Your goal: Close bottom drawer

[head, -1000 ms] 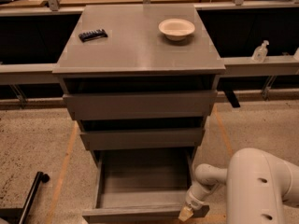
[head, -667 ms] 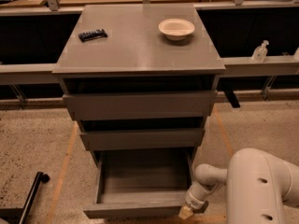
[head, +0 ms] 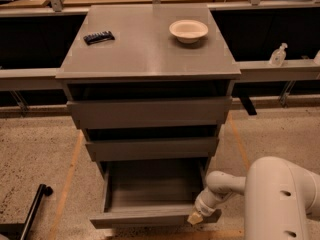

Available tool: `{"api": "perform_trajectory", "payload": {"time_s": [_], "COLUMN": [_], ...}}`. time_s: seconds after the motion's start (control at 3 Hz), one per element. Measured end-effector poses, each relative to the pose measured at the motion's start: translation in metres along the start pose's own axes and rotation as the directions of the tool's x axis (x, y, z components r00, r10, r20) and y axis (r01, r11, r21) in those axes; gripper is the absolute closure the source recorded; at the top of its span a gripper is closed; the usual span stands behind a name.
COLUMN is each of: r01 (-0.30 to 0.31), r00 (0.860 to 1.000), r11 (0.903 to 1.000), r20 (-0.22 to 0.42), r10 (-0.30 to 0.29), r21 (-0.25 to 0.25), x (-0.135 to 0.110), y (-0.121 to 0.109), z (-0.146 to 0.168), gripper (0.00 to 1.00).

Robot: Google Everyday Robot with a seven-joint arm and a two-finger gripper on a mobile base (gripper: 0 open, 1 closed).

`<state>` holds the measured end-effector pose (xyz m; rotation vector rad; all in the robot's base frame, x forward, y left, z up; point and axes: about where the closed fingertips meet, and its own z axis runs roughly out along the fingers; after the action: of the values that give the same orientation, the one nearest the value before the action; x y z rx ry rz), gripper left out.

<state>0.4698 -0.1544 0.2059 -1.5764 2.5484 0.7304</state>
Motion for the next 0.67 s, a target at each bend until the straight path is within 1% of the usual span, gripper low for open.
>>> {"api": "perform_trajectory", "payload": {"time_s": [0.33,0.67], "r01": [0.015,0.02], "r00": [1.0,1.0], "r11": [0.9993,0.999], "r20": [0.003,0.001], "r10": [-0.015,-0.02], "r21": [0.034,0.04], "x": [-0.0078,-0.009], "y": [-0.0119,-0.0149], "z": [-0.0002,0.0005], "gripper": [1.0,1.0]}}
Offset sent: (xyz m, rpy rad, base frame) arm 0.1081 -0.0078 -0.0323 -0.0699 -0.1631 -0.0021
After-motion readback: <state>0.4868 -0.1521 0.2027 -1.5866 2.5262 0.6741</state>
